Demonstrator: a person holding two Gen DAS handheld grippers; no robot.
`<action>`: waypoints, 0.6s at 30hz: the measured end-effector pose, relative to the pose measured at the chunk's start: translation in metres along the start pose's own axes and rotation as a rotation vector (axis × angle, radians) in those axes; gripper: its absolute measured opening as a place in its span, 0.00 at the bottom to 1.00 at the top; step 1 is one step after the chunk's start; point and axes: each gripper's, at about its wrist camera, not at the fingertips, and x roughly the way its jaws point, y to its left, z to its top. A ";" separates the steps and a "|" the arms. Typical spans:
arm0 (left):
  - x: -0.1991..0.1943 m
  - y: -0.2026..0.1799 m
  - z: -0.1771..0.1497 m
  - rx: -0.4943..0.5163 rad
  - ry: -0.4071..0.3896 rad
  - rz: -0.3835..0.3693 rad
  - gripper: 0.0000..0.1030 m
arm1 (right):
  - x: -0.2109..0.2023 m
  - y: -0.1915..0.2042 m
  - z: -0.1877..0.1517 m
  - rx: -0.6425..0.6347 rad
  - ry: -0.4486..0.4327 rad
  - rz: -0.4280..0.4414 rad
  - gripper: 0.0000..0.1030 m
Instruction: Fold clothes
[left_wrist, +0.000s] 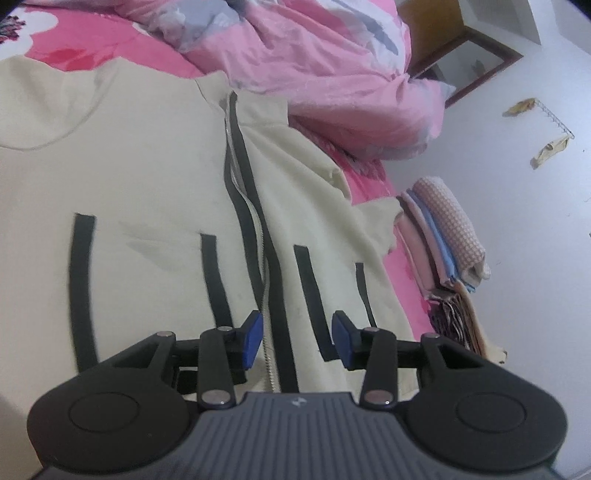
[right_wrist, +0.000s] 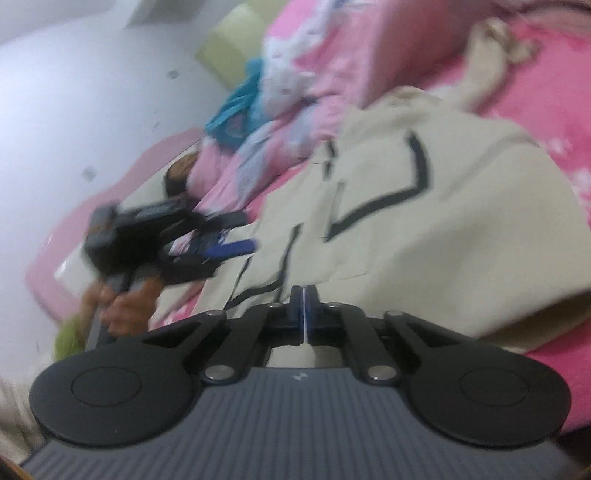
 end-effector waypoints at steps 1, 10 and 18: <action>0.003 -0.002 -0.001 0.005 0.007 0.001 0.40 | -0.003 0.011 -0.002 -0.074 0.009 -0.016 0.03; 0.009 0.006 -0.012 0.018 0.039 0.053 0.40 | -0.014 0.092 -0.038 -0.786 0.138 -0.203 0.33; -0.003 0.015 -0.012 -0.005 0.022 0.044 0.40 | 0.016 0.109 -0.072 -1.145 0.236 -0.346 0.33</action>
